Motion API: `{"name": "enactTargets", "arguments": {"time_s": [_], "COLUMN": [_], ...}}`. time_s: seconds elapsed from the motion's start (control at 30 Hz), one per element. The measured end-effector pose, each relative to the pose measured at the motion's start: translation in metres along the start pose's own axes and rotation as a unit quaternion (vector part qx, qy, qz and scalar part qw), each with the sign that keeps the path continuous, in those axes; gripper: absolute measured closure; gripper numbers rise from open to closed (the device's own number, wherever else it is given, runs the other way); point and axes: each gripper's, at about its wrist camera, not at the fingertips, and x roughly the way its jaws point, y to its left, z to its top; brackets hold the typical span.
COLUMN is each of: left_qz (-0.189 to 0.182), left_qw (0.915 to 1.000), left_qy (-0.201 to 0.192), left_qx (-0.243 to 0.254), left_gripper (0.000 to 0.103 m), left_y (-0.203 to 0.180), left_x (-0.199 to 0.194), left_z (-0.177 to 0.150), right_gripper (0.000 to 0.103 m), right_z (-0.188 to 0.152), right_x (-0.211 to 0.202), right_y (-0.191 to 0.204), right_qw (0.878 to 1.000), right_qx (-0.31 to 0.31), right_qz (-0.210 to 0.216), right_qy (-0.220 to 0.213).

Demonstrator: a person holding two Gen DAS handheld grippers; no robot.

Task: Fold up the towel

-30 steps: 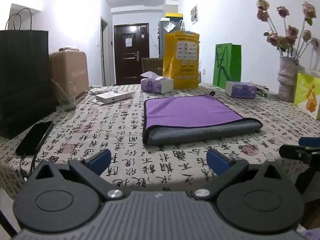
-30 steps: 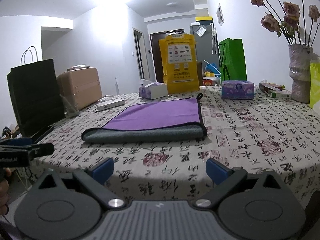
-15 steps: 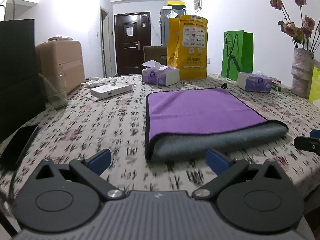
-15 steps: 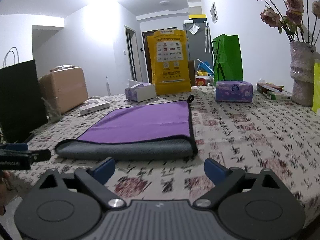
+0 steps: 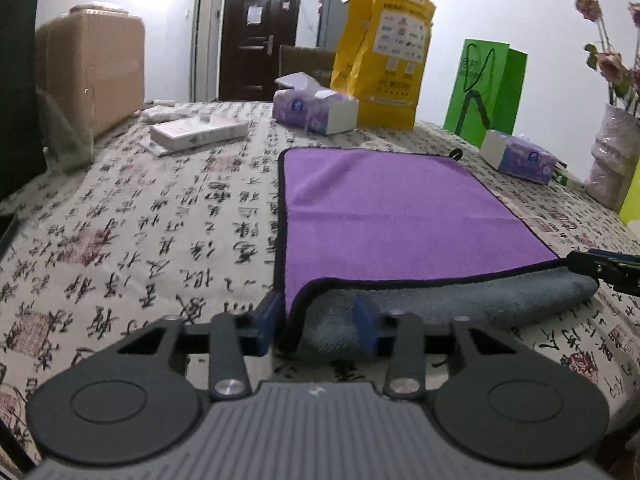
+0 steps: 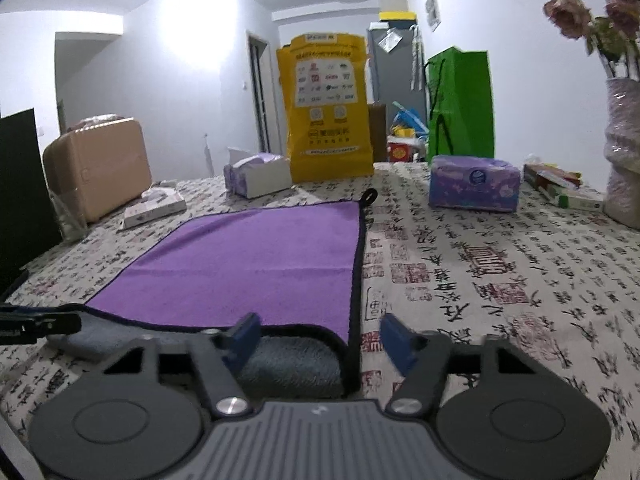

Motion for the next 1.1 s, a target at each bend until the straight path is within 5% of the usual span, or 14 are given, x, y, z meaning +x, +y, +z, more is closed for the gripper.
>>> {"name": "enactTargets", "arguments": {"time_s": [0.23,0.3,0.4,1.1], "left_qz": [-0.014,-0.012,-0.014,0.000], "left_qw": [0.9997,0.9998,0.9998,0.9993], "left_qy": [0.009,0.009,0.011,-0.034], "left_qx": [-0.016,-0.016,-0.012,0.012], "left_gripper": [0.081,0.092,0.096,0.097], "left_y": [0.007,0.006,0.005,0.001], "left_x": [-0.001,-0.002,-0.005,0.008], "left_z": [0.005,0.006,0.009,0.052], "right_gripper": [0.065,0.076,0.098,0.099], "right_z": [-0.002,-0.003,-0.003,0.029], "right_x": [0.014,0.013,0.009,0.024], "right_y": [-0.003,-0.003,-0.002,0.007], "right_qw": [0.999,0.999,0.999,0.997], "right_qx": [-0.009,-0.010,-0.017,-0.081], "right_qz": [0.023,0.027,0.033,0.006], "right_qy": [0.033,0.035,0.039,0.011]}}
